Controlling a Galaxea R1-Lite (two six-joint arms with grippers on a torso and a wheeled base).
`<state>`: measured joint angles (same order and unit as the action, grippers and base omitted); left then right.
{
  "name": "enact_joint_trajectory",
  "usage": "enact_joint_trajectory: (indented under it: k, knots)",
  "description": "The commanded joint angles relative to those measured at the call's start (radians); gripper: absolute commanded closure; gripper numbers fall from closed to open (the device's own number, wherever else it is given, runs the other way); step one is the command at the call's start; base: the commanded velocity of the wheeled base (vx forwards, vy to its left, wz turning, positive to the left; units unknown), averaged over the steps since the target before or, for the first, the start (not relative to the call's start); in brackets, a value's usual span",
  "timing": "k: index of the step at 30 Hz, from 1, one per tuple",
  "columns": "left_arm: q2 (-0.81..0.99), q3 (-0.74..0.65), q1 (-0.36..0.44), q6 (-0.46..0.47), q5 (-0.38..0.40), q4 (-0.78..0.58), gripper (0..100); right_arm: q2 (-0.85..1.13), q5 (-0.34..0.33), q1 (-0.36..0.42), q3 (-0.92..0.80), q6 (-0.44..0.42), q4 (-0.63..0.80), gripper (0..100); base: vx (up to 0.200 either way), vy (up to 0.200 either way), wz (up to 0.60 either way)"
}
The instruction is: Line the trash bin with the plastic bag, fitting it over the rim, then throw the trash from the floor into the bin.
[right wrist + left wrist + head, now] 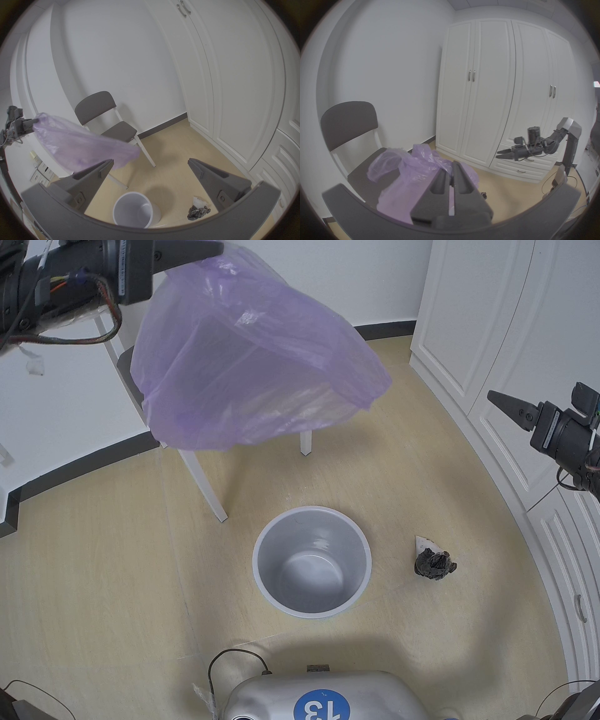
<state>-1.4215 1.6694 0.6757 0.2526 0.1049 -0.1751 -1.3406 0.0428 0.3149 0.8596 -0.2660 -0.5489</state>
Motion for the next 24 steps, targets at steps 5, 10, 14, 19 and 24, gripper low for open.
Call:
enact_joint_trajectory:
  k: [5,10,14,19,24]
  knots:
    - [0.024,0.004,0.067,0.001,0.018,0.0,100,-0.084,-0.009,-0.043,0.087,-0.018,0.055,0,0.0,0.0,0.0]
    - [0.035,-0.002,0.1,0.001,0.03,0.0,100,-0.123,-0.069,-0.074,0.125,-0.035,0.06,0,0.0,0.0,0.0]
    - [0.033,0.004,0.12,0.001,0.03,0.0,100,-0.157,-0.089,-0.071,0.13,-0.044,0.09,0,0.0,0.0,0.0]
    - [0.033,0.0,0.127,0.001,0.03,0.002,100,-0.144,-0.162,-0.063,0.122,-0.076,0.155,0,0.0,0.0,0.0]
    - [0.03,0.007,0.142,0.008,0.03,0.009,100,-0.127,-0.247,-0.062,0.115,-0.114,0.231,0,0.0,0.0,0.0]
